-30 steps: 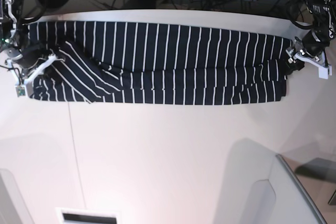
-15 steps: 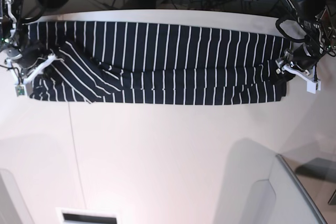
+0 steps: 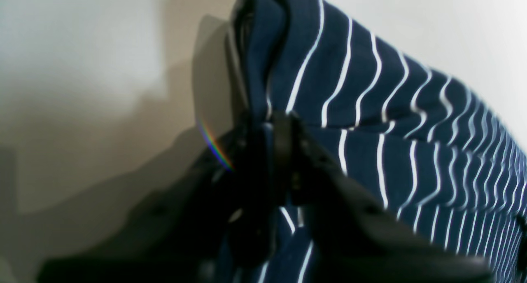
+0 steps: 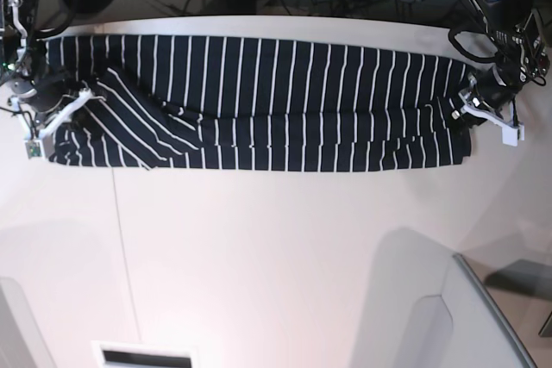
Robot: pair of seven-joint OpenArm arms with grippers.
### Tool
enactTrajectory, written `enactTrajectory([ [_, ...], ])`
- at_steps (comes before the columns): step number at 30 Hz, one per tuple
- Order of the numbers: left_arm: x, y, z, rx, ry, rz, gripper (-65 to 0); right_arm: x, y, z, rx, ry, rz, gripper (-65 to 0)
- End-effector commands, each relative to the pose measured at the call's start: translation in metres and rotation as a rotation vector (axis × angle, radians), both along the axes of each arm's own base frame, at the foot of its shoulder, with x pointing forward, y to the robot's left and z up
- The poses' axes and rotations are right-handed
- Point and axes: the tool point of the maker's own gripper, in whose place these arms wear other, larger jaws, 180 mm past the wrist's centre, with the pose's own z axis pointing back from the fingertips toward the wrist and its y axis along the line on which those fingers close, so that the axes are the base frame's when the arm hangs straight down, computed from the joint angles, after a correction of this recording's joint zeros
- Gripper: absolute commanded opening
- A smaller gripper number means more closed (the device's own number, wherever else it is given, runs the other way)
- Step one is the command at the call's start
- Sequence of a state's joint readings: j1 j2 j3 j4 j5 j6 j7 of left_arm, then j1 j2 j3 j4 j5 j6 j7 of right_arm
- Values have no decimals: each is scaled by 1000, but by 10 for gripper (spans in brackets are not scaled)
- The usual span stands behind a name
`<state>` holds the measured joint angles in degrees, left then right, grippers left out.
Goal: Layout the t-shirt on the table in an organized manner, then fold the t-shirt properly
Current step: 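Release the strip end with the left gripper and regrasp its corner, then fold the strip end with the left gripper toward the right gripper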
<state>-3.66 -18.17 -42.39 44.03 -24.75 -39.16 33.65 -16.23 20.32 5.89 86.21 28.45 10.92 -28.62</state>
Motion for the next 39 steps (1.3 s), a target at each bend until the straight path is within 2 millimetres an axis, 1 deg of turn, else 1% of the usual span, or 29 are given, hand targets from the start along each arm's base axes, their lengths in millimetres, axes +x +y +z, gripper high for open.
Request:
enactTrajectory([
  [1,-8,4,-7,10,38,3,-650,9,-5,11,-9,-43,3,-650],
  [3,-10,4,-13,-8,27,37,-650,10,-5,12,-12,-45,6,-650],
  [5,-8,8,-12,-4,11,51,-650,11,-5,15,-13,-52,9,-650],
  [6,-5,12,-7,9,0,50,-650,11,-5,15,-15,-53,10,-650],
  [8,4,27,8,52,-26,41,-650,13,-5,17,-15,-59,13,-650],
  [12,17,43,37,140,-67,14,-650,12,-3,17,-12,-59,12,-650],
  [13,16,48,43,172,-62,21,-650,12,-3,17,-12,-59,12,-650],
  [14,11,52,46,203,-48,34,-650,12,-3,17,-11,-59,11,-650],
  [15,9,57,53,245,-50,40,-650,12,-3,17,-11,-59,11,-650],
  [16,8,58,62,281,-59,56,-650,12,-3,17,-11,-59,11,-650],
  [17,6,54,65,295,-64,71,-650,12,-3,17,-11,-59,11,-650],
  [20,1,47,88,367,-100,100,-650,12,-3,16,-11,-57,11,-650],
  [21,-2,39,91,380,-95,95,-650,12,-3,16,-11,-57,11,-650],
  [24,-2,5,98,411,-70,38,-650,12,-3,16,-11,-57,11,-650],
  [26,1,-27,99,402,-77,5,-650,12,-3,16,-11,-57,11,-650],
  [29,6,-66,99,370,-90,-32,-650,12,-3,16,-11,-57,11,-650],
  [31,10,-97,92,329,-90,-77,-650,12,-3,16,-11,-57,11,-650],
  [33,11,-117,85,302,-71,-85,-650,12,-4,16,-14,-57,11,-650],
  [34,12,-133,81,285,-64,-98,-650,12,-5,17,-15,-57,12,-650],
  [35,12,-142,78,277,-56,-110,-650,12,-5,17,-16,-57,12,-650],
  [38,21,-176,79,248,-73,-178,-650,8,-5,14,-16,-47,12,-650],
  [39,21,-185,78,240,-74,-199,-650,8,-5,14,-16,-47,12,-650],
])
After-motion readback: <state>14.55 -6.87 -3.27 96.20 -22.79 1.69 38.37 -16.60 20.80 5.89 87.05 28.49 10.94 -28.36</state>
